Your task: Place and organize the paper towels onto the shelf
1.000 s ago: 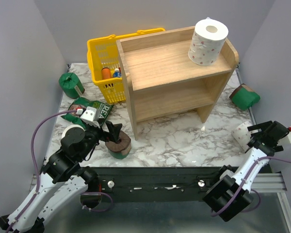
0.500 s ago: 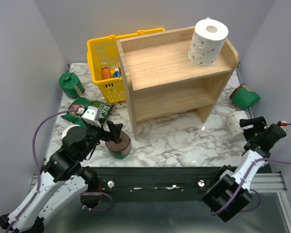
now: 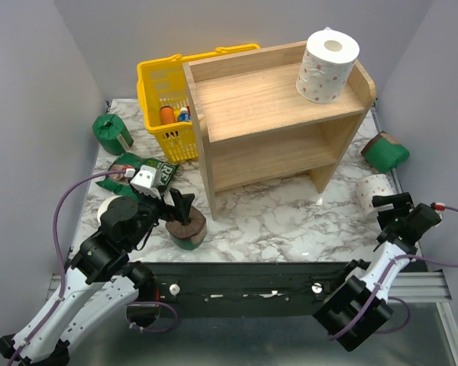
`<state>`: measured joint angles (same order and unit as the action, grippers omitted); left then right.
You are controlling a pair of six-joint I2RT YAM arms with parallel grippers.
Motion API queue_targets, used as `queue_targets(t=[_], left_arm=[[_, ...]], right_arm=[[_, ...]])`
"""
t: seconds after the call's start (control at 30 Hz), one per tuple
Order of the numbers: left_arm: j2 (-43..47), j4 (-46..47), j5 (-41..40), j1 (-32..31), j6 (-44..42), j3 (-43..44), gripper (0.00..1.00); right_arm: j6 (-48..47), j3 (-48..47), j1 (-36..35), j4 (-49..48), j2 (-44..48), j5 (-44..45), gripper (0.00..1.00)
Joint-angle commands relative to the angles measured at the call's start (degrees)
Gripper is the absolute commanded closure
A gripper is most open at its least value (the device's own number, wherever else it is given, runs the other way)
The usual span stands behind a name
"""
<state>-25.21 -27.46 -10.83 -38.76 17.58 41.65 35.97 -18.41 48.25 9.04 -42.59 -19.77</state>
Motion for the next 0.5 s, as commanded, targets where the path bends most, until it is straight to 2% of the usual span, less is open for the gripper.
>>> queue_targets(t=[0.0, 0.07, 0.33, 0.47], left_arm=[[-0.54, 1.1, 1.34, -0.26, -0.45, -0.43, 0.01], [-0.63, 1.1, 0.99, -0.26, -0.53, -0.43, 0.01], [-0.45, 0.92, 0.46, -0.26, -0.45, -0.34, 0.01], [-0.63, 1.1, 0.63, -0.26, -0.45, -0.43, 0.01]], right_arm=[[0.95, 1.45, 0.62, -6.39, 0.23, 0.0, 0.07], [1.21, 1.98, 0.79, -8.24, -0.39, -2.9, 0.07], [-0.37, 2.59, 1.23, -13.07, -4.17, -5.19, 0.09], [-0.37, 2.94, 1.32, -15.01, -4.61, -6.07, 0.15]])
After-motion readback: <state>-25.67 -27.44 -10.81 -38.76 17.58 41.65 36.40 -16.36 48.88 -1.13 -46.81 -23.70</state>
